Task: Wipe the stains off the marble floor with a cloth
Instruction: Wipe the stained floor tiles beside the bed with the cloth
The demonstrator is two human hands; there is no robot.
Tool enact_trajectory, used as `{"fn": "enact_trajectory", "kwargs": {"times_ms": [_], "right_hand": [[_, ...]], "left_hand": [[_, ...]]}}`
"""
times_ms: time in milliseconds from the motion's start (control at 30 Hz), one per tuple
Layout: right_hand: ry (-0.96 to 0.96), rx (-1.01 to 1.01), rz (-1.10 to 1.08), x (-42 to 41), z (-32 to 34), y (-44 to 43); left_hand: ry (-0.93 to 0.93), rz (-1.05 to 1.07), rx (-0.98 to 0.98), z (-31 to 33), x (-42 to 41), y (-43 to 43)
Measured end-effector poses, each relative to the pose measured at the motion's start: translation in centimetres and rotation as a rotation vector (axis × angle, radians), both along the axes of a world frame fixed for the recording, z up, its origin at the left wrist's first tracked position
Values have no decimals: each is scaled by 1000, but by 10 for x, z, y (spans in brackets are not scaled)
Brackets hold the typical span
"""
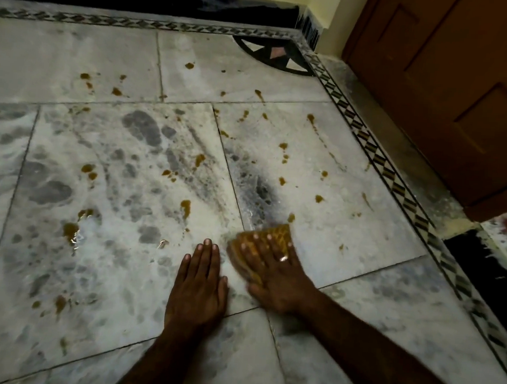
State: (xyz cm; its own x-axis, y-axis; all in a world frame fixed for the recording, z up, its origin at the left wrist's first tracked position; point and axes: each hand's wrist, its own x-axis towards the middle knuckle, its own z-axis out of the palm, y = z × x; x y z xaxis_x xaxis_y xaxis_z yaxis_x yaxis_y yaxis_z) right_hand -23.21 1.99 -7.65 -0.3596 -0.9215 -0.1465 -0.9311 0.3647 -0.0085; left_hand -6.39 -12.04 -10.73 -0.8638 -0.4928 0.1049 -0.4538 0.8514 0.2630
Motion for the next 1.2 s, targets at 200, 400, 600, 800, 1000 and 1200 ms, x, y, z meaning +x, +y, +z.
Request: {"fn": "enact_trajectory", "kwargs": {"times_ms": [200, 400, 600, 800, 1000, 1200], "right_hand": [[-2, 147, 129, 20, 16, 114], [-96, 184, -185, 4, 20, 117], [-40, 5, -423, -1, 8, 85], [-74, -120, -169, 9, 2, 21], [-37, -155, -107, 2, 2, 84], [5, -166, -167, -53, -12, 84]], "left_hand": [[-100, -22, 108, 11, -1, -4], [-138, -53, 104, 9, -4, -10], [-115, -28, 110, 1, -3, -8], [-160, -14, 104, 2, -2, -9], [-198, 10, 57, 0, 1, -7], [-181, 14, 34, 5, -11, 1]]}}
